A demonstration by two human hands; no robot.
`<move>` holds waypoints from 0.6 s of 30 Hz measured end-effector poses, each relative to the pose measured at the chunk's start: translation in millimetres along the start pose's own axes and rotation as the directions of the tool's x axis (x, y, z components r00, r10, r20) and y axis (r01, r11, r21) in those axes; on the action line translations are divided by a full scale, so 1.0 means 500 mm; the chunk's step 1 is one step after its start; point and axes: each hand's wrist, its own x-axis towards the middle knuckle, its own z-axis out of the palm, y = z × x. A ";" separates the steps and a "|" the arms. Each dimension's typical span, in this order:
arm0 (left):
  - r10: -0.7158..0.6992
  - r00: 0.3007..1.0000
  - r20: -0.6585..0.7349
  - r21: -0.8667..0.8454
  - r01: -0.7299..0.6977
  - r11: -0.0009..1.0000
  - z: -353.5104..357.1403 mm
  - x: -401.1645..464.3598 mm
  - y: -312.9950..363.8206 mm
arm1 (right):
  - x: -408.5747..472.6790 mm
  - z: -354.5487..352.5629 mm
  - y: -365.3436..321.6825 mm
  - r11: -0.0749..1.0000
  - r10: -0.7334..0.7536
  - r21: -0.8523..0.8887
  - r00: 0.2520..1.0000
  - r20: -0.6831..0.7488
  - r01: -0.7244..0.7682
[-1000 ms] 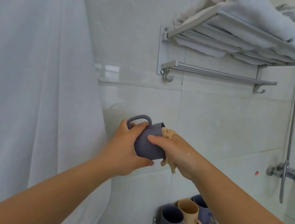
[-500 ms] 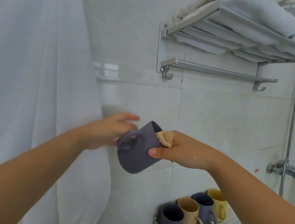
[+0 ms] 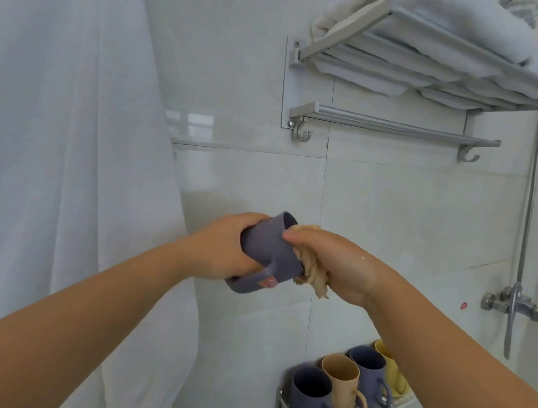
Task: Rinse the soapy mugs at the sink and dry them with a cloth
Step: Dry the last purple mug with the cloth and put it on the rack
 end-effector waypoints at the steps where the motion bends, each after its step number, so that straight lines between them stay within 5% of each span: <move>1: 0.020 0.996 -0.085 0.051 -0.016 0.999 0.014 -0.001 0.005 | 0.004 0.006 0.004 0.997 0.016 0.072 0.999 -0.050 -0.012; 6: 0.114 0.938 -0.328 0.362 0.013 0.932 0.067 0.001 0.011 | 0.023 0.039 0.014 0.992 0.040 0.122 0.972 -0.233 -0.012; 9: -0.034 0.995 -0.090 0.162 0.048 0.986 0.029 -0.004 0.019 | 0.010 0.030 0.011 0.998 -0.046 0.026 0.973 -0.226 0.053; 13: -0.185 0.926 0.329 -0.115 0.234 0.965 -0.033 -0.006 0.020 | -0.002 0.030 0.000 0.996 -0.078 -0.049 0.991 -0.106 0.073; 15: -0.145 0.943 0.298 -0.082 0.177 0.981 -0.033 -0.005 0.012 | -0.001 0.034 -0.004 0.992 -0.077 -0.107 0.995 -0.070 0.069; 18: -0.061 0.996 0.058 0.017 0.060 0.998 -0.007 -0.006 0.000 | 0.003 0.048 -0.006 0.993 -0.042 -0.113 0.995 -0.091 0.031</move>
